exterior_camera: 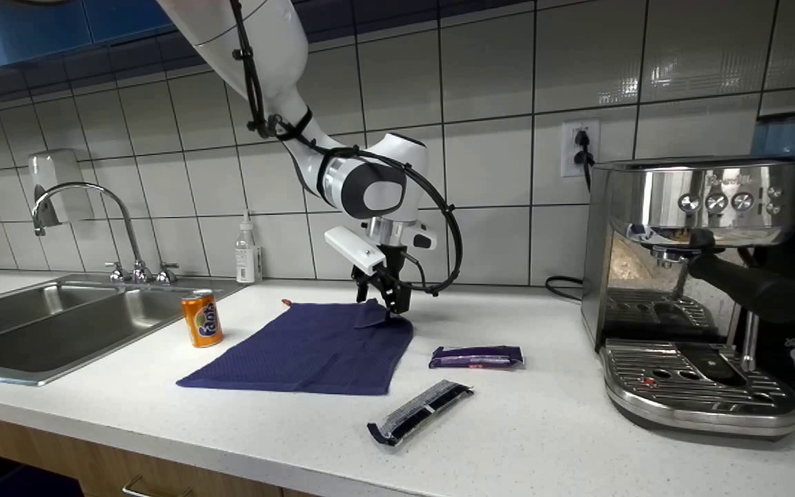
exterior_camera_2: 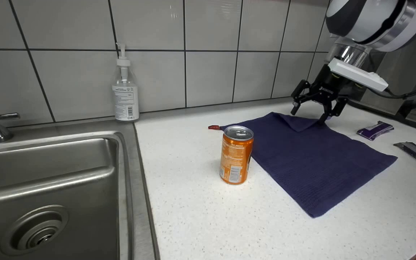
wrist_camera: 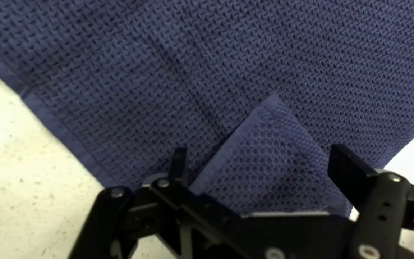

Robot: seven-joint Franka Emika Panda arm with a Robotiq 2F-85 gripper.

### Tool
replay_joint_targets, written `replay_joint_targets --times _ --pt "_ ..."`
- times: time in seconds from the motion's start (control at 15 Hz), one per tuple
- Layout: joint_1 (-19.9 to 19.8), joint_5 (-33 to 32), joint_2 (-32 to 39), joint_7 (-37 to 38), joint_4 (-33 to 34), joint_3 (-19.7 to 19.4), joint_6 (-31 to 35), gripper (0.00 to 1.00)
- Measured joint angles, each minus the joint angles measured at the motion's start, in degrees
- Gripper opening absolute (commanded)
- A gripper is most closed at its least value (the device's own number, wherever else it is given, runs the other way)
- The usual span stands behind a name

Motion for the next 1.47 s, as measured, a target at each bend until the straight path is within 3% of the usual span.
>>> replay_joint_targets --times 0.67,0.73,0.87,1.4,1.47 --pt "0.00 0.00 0.80 0.84 0.00 0.47 2.82 1.00" --pt "0.00 0.00 0.85 0.84 0.00 0.49 3.05 0.75" --pt "0.00 0.00 0.92 0.84 0.00 0.58 3.46 0.66" --pt "0.00 0.00 1.00 0.85 0.00 0.73 3.96 0.05" --pt "0.00 0.00 1.01 0.85 0.00 0.73 3.99 0.03"
